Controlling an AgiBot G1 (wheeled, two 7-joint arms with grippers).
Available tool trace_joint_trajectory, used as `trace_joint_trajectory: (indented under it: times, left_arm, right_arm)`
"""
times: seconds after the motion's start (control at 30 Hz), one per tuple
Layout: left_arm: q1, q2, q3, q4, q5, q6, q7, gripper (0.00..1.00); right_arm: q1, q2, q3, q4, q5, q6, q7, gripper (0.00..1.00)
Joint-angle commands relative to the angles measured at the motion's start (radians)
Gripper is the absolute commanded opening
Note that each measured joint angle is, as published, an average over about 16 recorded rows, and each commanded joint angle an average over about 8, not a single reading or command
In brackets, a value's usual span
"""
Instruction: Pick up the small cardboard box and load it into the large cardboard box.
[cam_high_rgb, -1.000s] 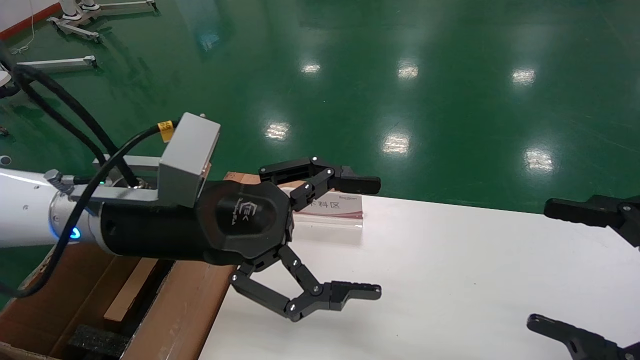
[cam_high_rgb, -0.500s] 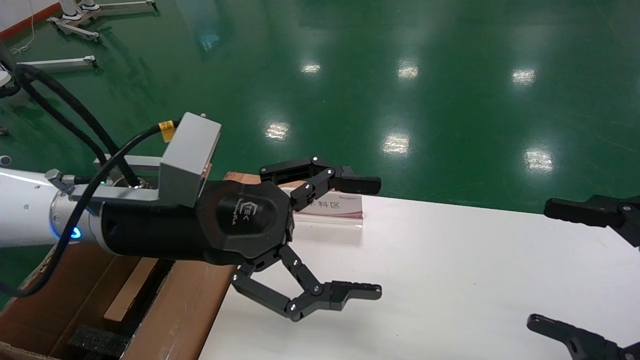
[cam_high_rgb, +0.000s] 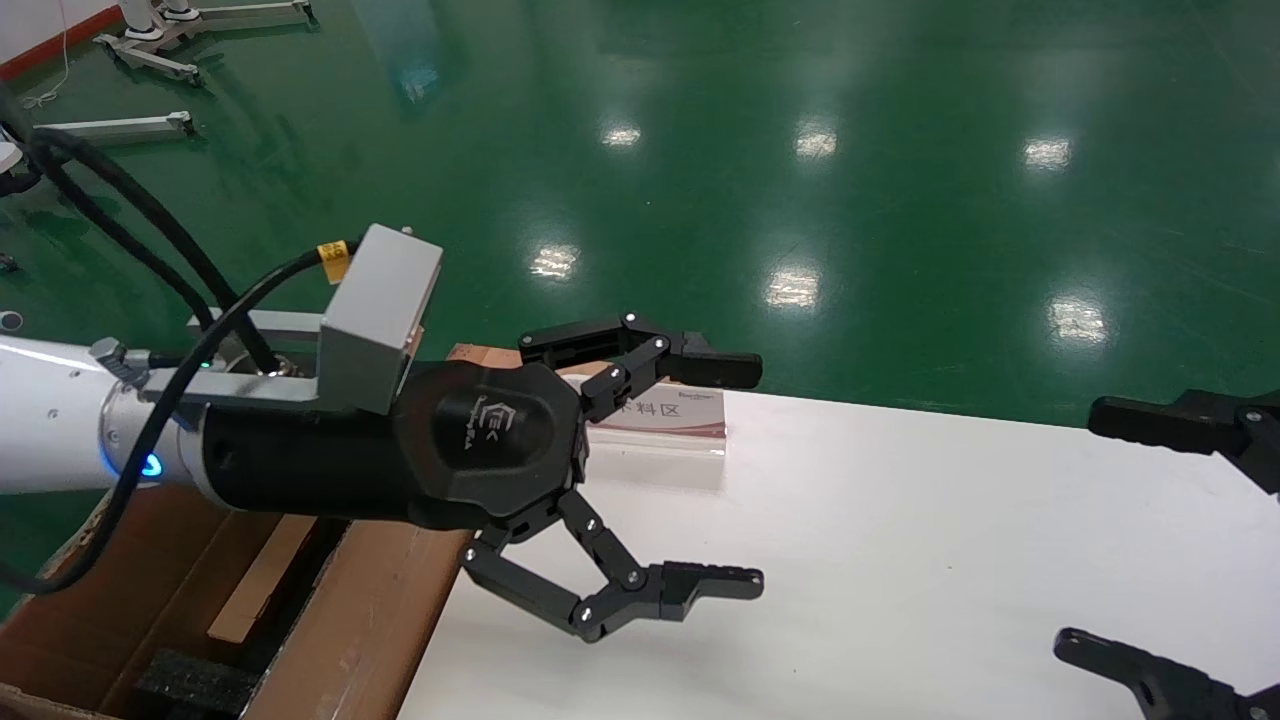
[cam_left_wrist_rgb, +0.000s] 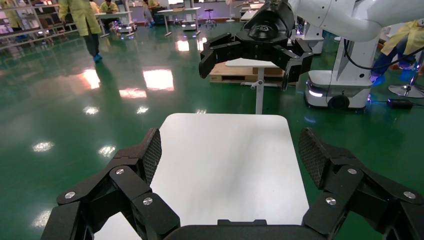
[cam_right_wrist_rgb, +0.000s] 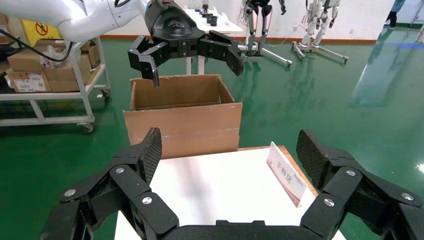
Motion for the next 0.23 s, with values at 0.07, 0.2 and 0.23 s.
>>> trace_joint_trajectory:
  times: [0.07,0.2,0.23]
  left_arm:
    - [0.000,0.000,0.000,0.000,0.000,0.000,0.000,1.00]
    - [0.000,0.000,0.000,0.000,0.000,0.000,0.000,1.00]
    - [0.000,0.000,0.000,0.000,0.000,0.000,0.000,1.00]
  right_arm:
    - [0.000,0.000,0.000,0.000,0.000,0.000,0.000,1.00]
    - [0.000,0.000,0.000,0.000,0.000,0.000,0.000,1.00]
    - [0.000,0.000,0.000,0.000,0.000,0.000,0.000,1.00]
